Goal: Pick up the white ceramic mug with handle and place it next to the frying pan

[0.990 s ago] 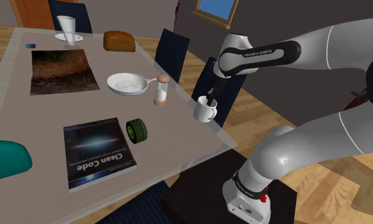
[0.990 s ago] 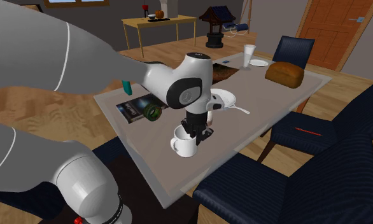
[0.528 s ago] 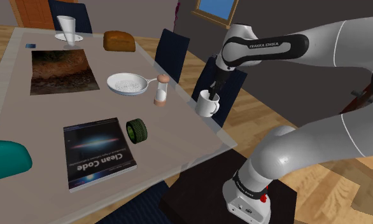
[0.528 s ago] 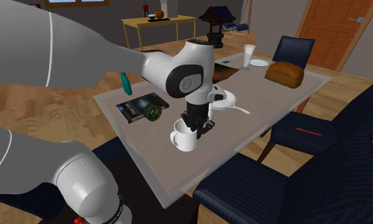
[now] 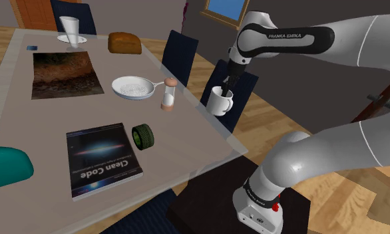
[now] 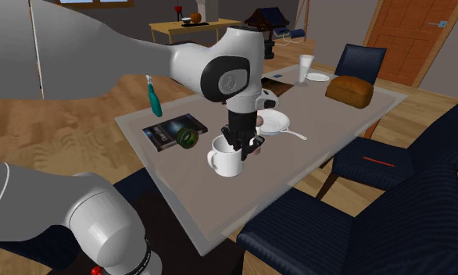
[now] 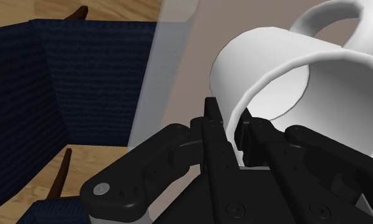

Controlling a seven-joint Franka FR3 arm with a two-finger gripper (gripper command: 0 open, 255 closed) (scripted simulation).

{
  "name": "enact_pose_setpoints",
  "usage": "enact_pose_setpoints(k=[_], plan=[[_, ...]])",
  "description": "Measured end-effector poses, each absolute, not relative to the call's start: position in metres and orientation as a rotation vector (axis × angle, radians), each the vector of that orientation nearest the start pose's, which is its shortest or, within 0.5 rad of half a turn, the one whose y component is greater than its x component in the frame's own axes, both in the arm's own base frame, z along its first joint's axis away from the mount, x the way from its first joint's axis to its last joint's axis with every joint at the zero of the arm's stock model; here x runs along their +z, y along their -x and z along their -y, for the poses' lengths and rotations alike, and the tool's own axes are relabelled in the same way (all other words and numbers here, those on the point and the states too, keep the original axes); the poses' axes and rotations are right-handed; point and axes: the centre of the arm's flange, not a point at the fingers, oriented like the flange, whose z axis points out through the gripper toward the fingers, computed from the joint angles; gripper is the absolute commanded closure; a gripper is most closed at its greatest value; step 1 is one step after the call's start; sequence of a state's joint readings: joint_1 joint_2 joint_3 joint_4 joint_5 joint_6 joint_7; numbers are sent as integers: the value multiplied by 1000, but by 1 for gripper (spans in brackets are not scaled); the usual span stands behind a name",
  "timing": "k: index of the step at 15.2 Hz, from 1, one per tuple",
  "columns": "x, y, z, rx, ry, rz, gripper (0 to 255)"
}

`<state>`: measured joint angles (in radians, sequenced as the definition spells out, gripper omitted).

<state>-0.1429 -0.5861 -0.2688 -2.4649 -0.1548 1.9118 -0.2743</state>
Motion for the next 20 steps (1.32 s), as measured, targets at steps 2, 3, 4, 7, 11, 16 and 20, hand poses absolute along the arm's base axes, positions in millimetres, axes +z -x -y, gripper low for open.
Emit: enact_pose_setpoints(k=[2,3,4,7,11,16,20], plan=[[501,-341,169,-30,3146,-71,255],[506,-342,170,-30,3146,-70,255],[512,-343,170,-30,3146,-71,255],[525,-347,165,-30,3146,-70,255],[529,-384,140,-30,3147,-70,255],[527,-435,99,-29,3146,-70,255],[528,-475,67,-28,3146,-70,255]])
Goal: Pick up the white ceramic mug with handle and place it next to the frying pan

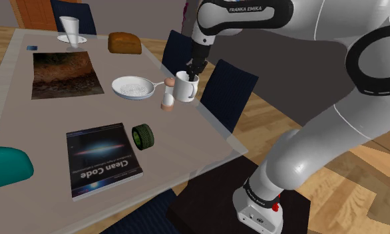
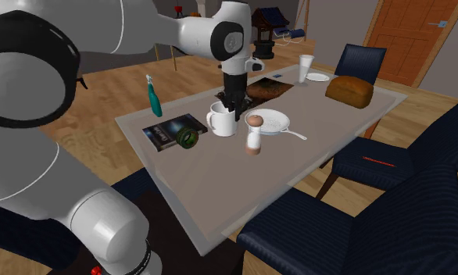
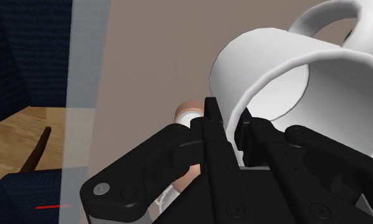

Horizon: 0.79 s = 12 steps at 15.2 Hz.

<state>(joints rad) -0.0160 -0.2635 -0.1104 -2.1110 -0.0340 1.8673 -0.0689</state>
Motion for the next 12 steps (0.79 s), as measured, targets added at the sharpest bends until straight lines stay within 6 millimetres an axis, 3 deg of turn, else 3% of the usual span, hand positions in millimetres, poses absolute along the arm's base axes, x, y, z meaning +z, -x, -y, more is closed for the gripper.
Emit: enact_pose_setpoints(k=[12], plan=[[528,-601,-32,-30,3146,-69,255]])
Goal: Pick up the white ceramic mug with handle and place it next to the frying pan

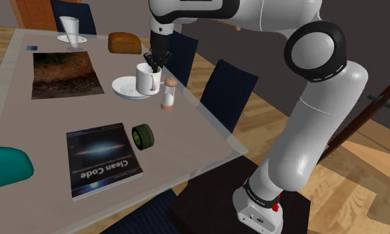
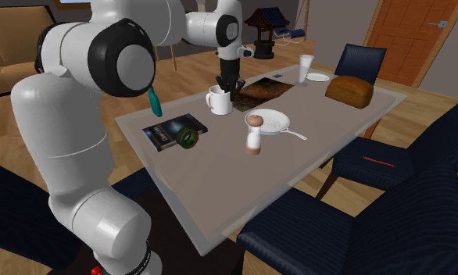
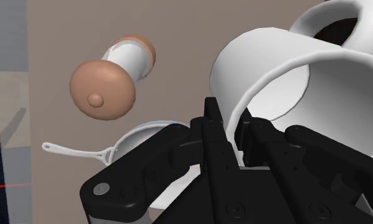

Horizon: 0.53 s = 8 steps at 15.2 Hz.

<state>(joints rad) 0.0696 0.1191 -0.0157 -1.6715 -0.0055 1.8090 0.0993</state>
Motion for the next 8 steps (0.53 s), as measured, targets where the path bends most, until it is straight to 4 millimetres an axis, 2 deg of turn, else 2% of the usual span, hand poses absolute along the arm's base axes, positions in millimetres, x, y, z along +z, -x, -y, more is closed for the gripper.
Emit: enact_pose_setpoints(k=[8], plan=[[528,-685,-97,-28,3146,-68,255]])
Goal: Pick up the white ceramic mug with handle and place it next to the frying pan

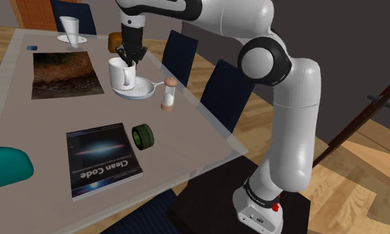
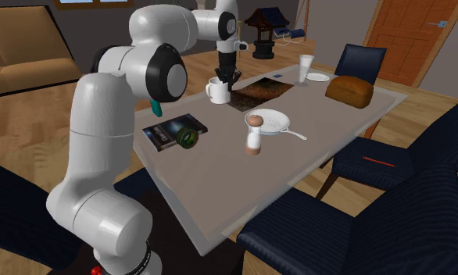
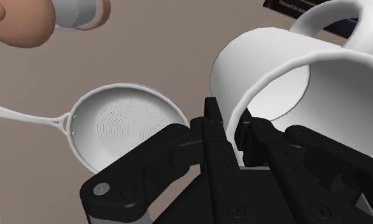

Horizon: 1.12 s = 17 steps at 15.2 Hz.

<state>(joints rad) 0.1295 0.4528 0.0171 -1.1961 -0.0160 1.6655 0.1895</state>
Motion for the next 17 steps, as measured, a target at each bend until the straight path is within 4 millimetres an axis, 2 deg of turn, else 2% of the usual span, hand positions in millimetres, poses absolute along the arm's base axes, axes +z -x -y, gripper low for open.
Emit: enact_pose_setpoints(k=[1,4,17], plan=[[528,-696,-105,-29,3146,-69,255],[517,-705,-114,-28,3146,-70,255],[449,-706,-114,-29,3146,-70,255]])
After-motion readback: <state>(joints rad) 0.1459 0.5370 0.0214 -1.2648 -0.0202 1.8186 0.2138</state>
